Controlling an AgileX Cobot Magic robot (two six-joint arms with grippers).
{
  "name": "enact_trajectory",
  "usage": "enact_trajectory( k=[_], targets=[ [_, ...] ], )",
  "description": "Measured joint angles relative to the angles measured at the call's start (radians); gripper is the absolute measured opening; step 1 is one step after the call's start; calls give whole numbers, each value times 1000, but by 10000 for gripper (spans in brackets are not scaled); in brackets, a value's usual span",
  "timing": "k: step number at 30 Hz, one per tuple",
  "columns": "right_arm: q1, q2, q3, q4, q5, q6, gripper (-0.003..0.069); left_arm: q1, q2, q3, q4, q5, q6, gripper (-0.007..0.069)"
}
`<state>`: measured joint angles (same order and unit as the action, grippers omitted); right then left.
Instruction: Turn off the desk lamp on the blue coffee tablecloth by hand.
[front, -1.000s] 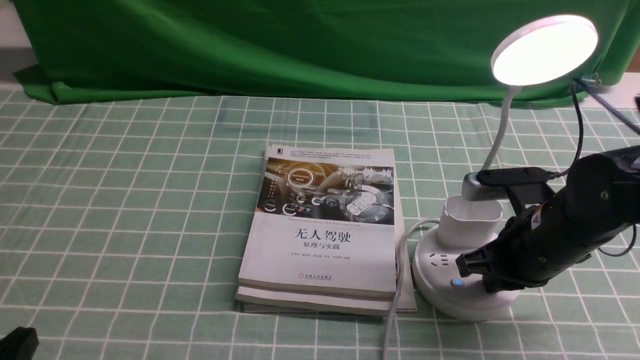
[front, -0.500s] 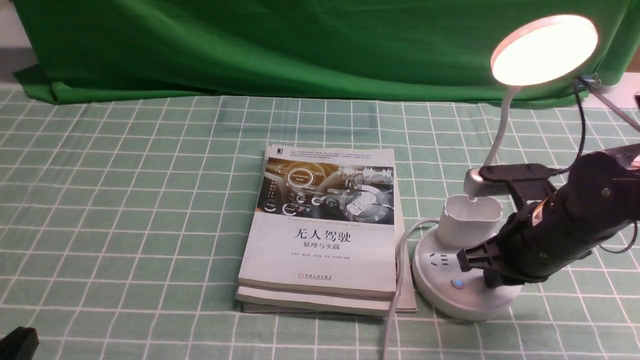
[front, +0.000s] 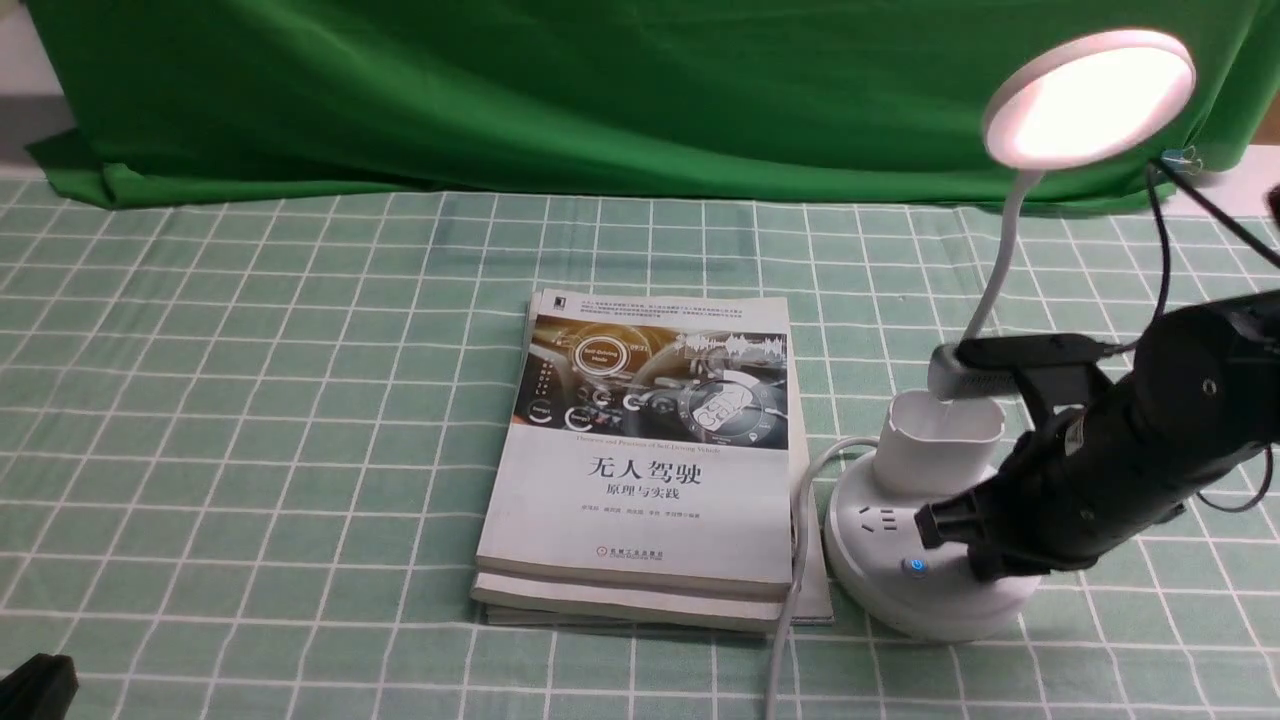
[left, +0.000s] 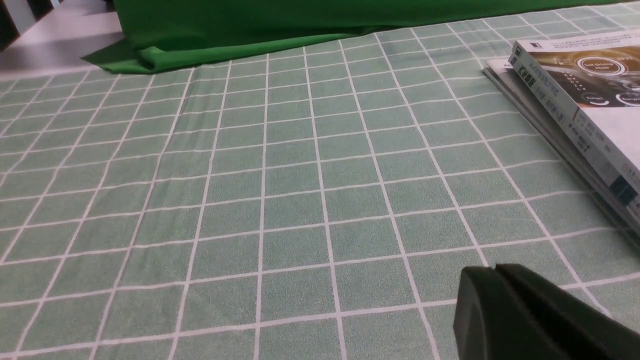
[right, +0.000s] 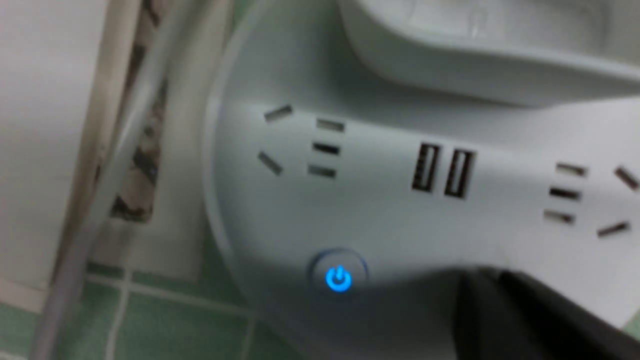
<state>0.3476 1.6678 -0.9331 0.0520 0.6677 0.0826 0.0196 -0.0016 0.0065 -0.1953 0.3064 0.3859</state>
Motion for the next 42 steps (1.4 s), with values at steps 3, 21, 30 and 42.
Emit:
enact_trajectory(
  k=[3,21,30,42],
  targets=[
    [0,4,-1,-1,0,0,44,0,0,0,0,0,0,0],
    [0,-49,7,-2,-15,0,46,0,0,0,0,0,0,0],
    [0,20,-9,-3,-11,-1,46,0,0,0,0,0,0,0],
    [0,-188,33,-3,14,0,46,0,0,0,0,0,0,0]
  ],
)
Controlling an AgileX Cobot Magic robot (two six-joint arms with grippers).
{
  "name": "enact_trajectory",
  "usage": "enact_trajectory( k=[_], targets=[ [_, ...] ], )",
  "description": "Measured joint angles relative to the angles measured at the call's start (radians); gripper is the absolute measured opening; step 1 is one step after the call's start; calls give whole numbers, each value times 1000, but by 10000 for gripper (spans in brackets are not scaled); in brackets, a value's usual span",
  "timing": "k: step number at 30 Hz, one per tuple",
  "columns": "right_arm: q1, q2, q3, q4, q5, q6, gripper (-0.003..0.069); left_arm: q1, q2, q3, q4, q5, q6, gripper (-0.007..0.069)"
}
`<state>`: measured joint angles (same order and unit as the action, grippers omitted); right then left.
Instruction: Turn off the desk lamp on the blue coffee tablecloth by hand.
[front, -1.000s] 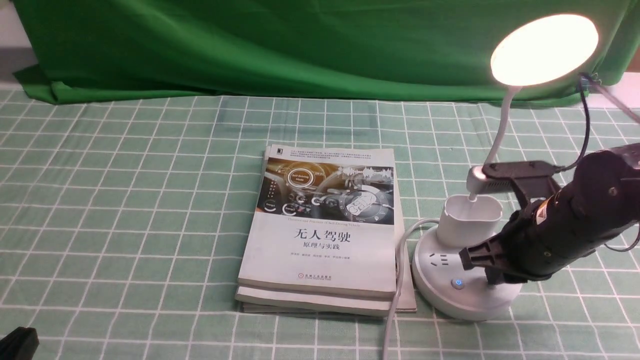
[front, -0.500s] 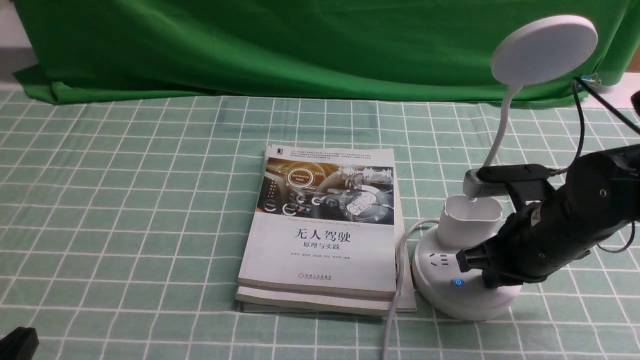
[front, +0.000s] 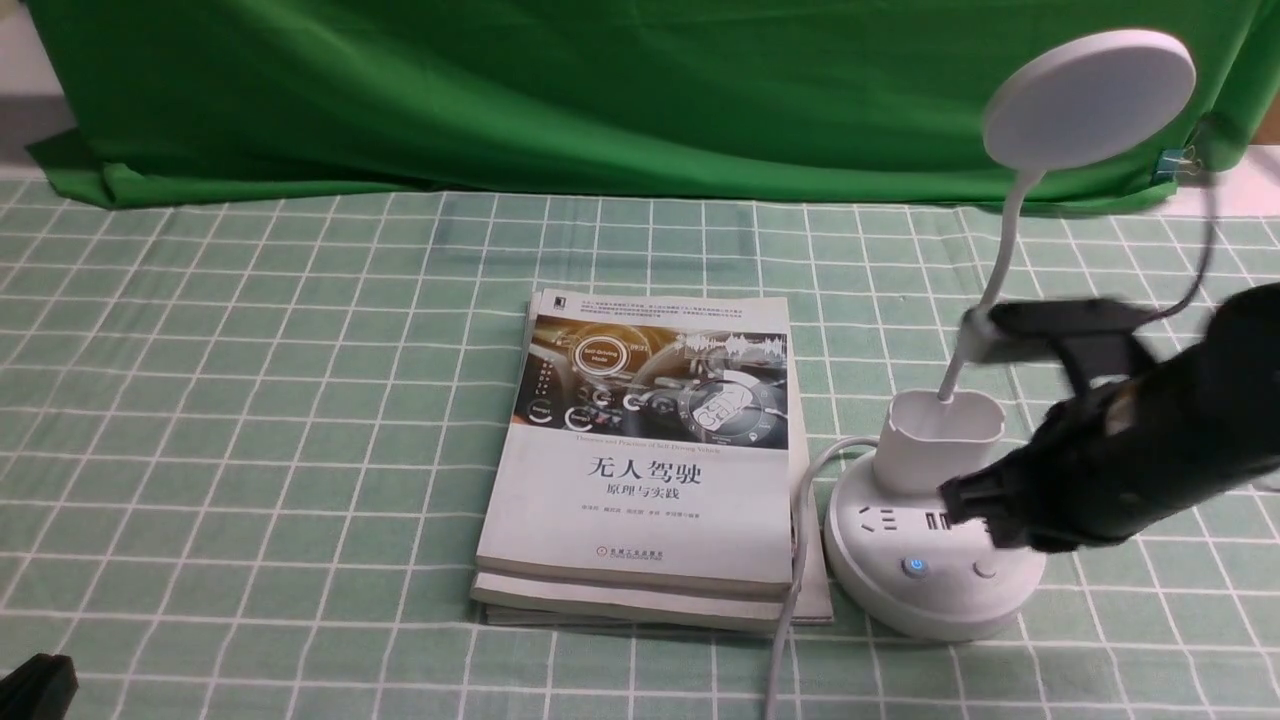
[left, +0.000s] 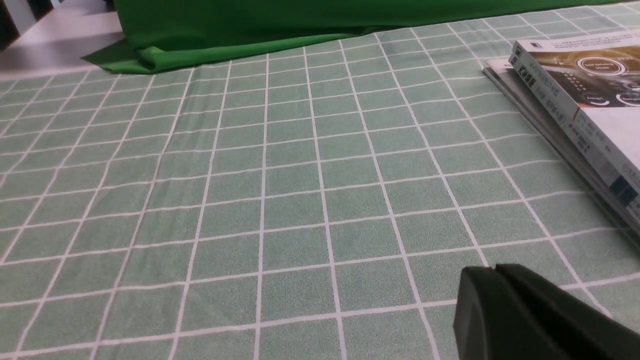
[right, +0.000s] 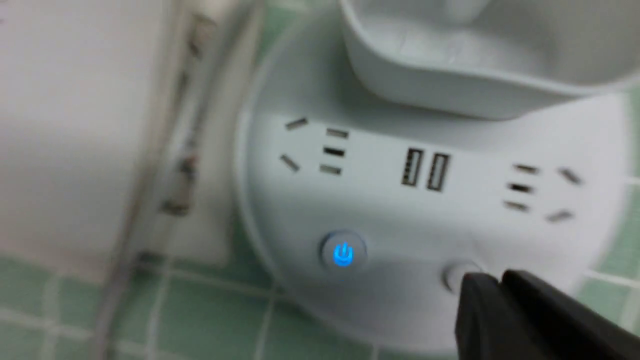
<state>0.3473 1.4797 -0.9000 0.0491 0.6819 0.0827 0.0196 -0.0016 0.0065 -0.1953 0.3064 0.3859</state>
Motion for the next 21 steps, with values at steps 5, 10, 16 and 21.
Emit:
enact_trajectory(
  k=[5,10,16,21],
  targets=[
    [0,-274,121,1,12,4,46,0,0,0,0,0,0,0],
    [0,-485,232,1,33,3,62,0,0,0,0,0,0,0],
    [0,-684,273,4,73,4,95,0,0,0,0,0,0,0],
    [0,-792,276,4,69,4,108,0,0,0,0,0,0,0]
  ],
)
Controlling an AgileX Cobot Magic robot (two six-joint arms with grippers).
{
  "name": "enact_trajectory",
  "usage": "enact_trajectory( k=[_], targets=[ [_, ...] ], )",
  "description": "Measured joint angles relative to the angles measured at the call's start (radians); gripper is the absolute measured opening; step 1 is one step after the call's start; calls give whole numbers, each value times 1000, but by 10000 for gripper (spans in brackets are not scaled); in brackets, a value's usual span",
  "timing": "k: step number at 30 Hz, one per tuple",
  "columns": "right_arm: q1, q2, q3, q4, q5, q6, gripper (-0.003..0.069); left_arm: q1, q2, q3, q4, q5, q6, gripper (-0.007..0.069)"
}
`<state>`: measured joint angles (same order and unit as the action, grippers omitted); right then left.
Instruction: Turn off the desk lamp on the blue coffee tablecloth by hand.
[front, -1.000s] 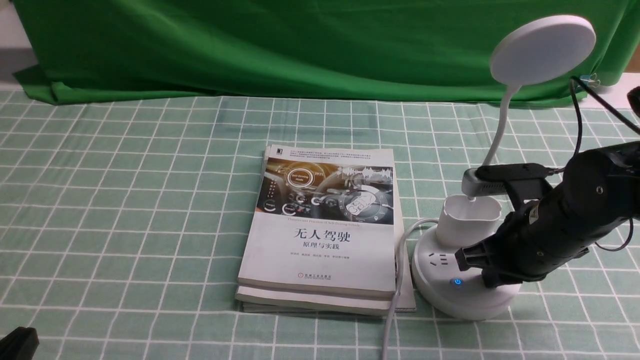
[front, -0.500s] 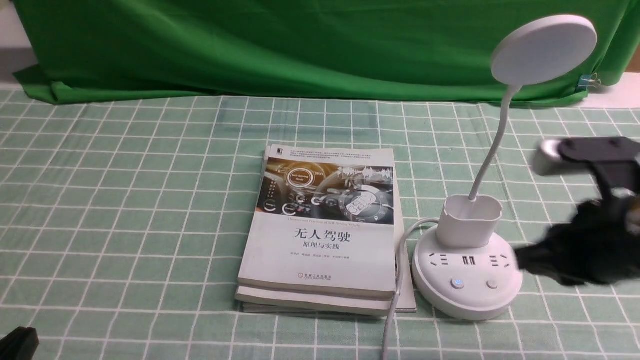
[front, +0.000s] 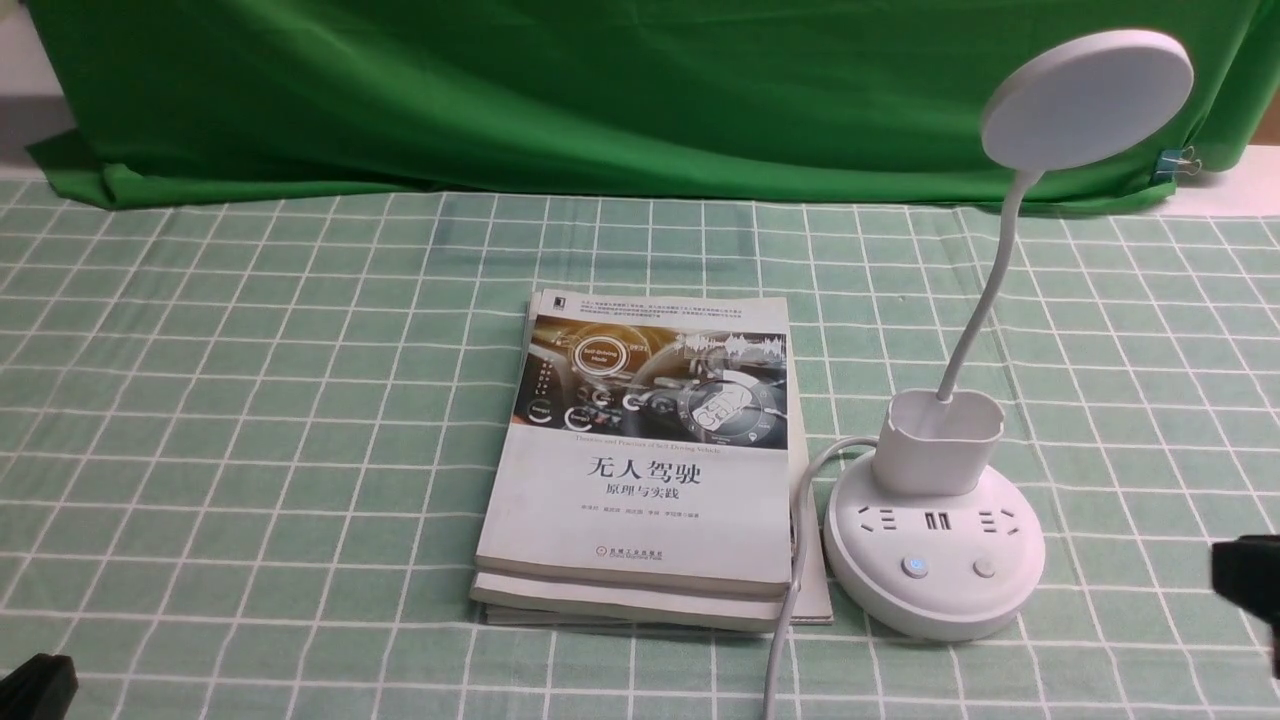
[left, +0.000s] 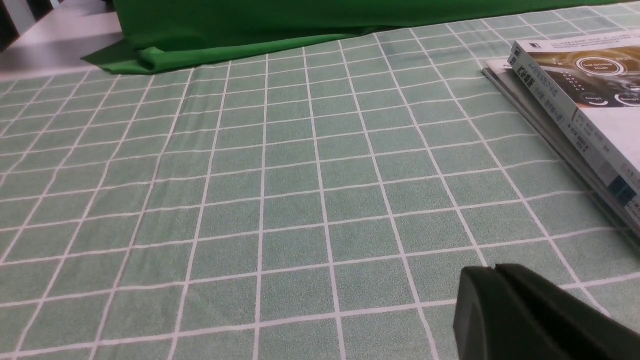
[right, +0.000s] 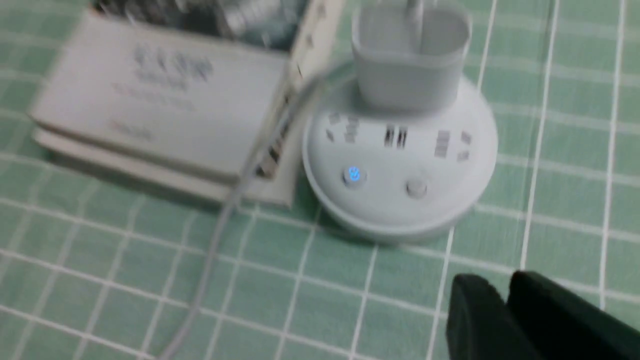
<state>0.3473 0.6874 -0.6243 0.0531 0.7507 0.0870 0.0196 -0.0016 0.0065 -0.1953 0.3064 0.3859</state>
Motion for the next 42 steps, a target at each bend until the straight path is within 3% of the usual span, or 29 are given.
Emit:
enact_trajectory(
  k=[6,7,10,16,22,32,42],
  targets=[
    [-1,-103,19,-17,-34,-3,103,0,0,0,0,0,0,0],
    [-20,-142,62,-21,-90,-11,60,0,0,0,0,0,0,0],
    [-72,-223,153,-29,-188,-47,30,0,0,0,0,0,0,0],
    [-182,-462,437,-35,-365,-110,24,0,0,0,0,0,0,0],
    [-201,-647,593,-45,-515,-134,24,0,0,0,0,0,0,0],
    [-201,-685,630,-46,-563,-134,25,0,0,0,0,0,0,0],
    [-201,-685,630,-46,-503,-135,30,0,0,0,0,0,0,0]
  ],
)
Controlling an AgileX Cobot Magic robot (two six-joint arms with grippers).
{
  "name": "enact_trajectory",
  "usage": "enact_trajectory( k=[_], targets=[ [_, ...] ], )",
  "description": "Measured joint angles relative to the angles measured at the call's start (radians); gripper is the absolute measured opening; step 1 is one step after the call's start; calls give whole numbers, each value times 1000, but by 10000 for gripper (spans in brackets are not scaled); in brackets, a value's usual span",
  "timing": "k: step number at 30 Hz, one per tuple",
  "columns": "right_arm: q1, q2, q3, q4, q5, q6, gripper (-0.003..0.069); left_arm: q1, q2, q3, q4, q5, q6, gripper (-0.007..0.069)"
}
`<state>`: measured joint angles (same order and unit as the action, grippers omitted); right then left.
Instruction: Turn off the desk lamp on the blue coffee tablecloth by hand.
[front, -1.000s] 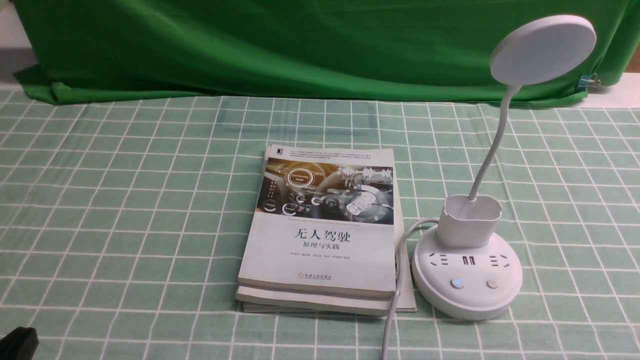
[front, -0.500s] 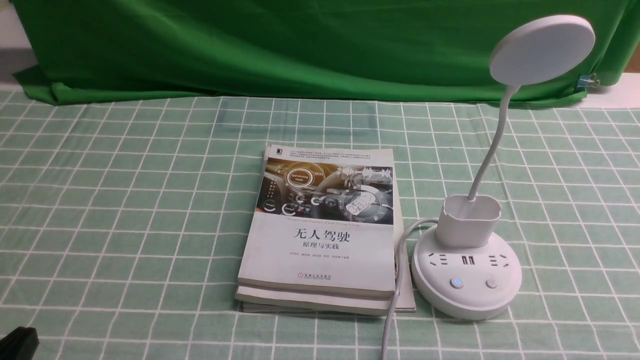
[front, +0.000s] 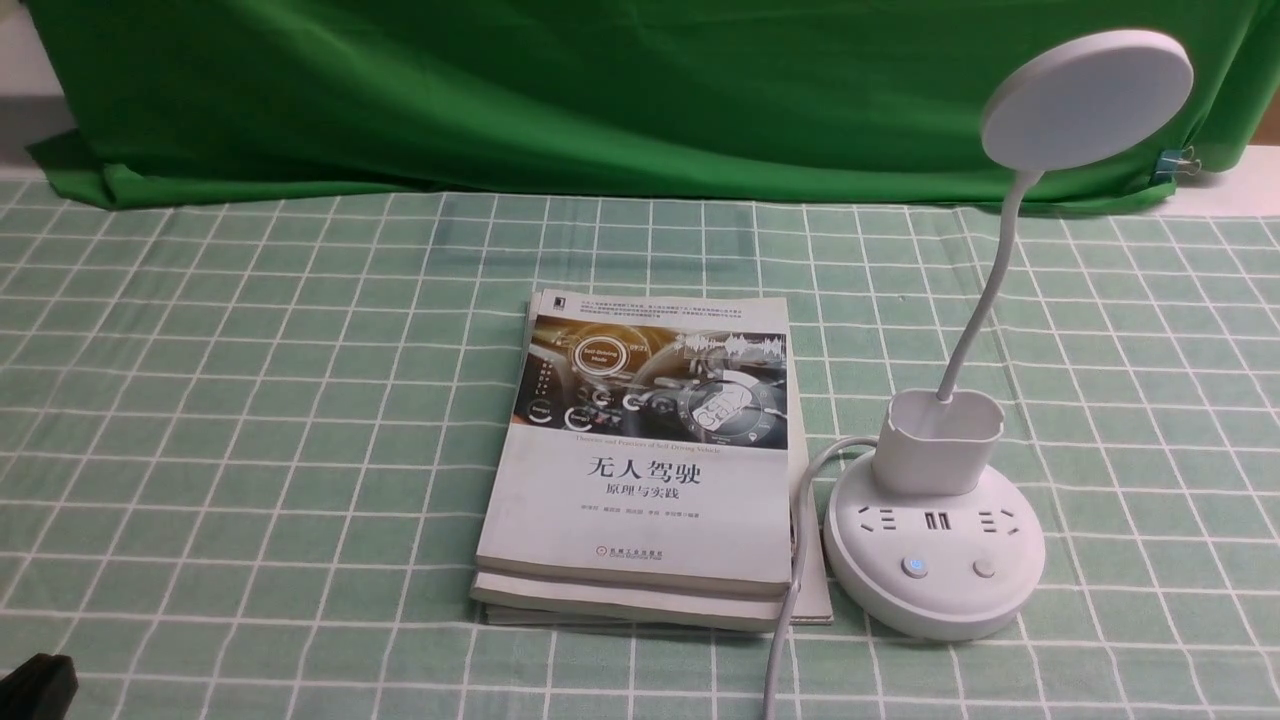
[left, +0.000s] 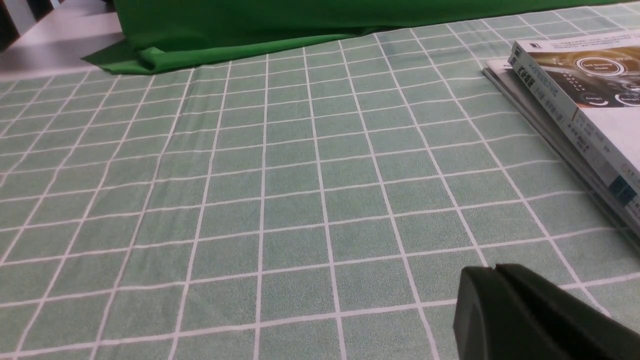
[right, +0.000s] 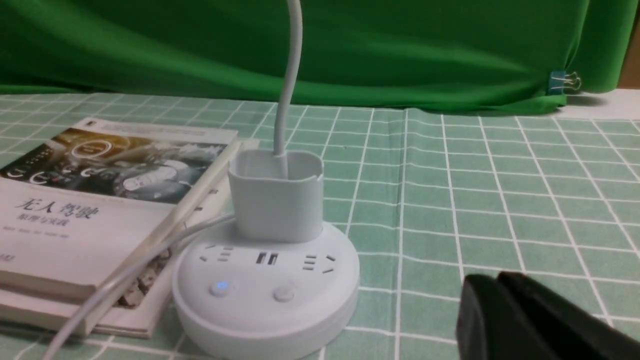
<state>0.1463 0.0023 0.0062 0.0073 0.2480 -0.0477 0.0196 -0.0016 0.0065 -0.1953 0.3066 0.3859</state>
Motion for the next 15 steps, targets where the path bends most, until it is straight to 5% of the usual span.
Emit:
enact_trajectory(
  k=[15],
  targets=[
    [0,0,0,0,2,0,76,0,0,0,0,0,0,0]
  ],
)
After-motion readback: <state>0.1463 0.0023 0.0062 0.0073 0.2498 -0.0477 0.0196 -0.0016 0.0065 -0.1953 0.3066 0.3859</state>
